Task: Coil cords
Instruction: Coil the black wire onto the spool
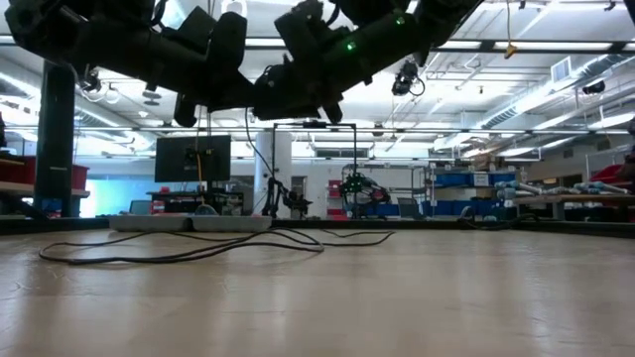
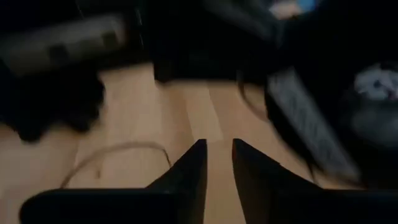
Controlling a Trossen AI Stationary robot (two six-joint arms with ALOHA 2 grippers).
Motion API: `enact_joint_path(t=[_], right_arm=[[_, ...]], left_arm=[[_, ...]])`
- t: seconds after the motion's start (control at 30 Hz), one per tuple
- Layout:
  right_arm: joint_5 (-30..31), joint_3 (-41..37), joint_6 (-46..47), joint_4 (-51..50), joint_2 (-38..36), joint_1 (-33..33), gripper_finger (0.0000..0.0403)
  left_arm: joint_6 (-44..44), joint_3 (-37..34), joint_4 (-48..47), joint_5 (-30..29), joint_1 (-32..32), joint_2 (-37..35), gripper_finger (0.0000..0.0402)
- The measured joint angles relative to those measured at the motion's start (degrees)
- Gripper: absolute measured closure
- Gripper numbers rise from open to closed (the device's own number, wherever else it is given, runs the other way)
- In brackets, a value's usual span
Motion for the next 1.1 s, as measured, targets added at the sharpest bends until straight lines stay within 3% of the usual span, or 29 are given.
enact_joint_path(t=[0.23, 0.4, 0.6, 0.73, 0.9, 1.0, 1.1], right_arm=[[1.22, -0.04, 0.15, -11.25, 0.00, 0.42, 0.0295], [10.05, -0.98, -0.02, -17.28, -0.01, 2.00, 0.0298], [13.88, -8.86, 7.12, -18.47, -0.41, 3.48, 0.0310], [16.86, -16.91, 13.51, -16.24, -4.58, 5.74, 0.0317], [23.17, -29.95, 14.32, 2.18, -13.58, 9.57, 0.0321], [25.78, -40.47, 10.44, 26.97, -16.59, 10.97, 0.0321], [25.92, -49.53, 8.45, 54.43, -12.68, 9.25, 0.0322]], left_arm=[[-0.07, -0.02, 0.37, 0.24, -0.11, 0.00, 0.0402], [0.17, -0.02, 0.63, 0.21, -0.74, 0.00, 0.0402], [1.97, -0.04, 0.68, -0.73, -2.64, -0.99, 0.0402], [3.43, -0.07, 0.65, -1.05, -3.98, -2.24, 0.0402], [4.96, -0.10, 0.81, -1.09, -5.15, -3.29, 0.0402], [5.02, -0.11, 1.28, -0.91, -5.46, -3.37, 0.0402], [4.91, -0.11, 1.37, 0.40, -5.51, -3.37, 0.0402]])
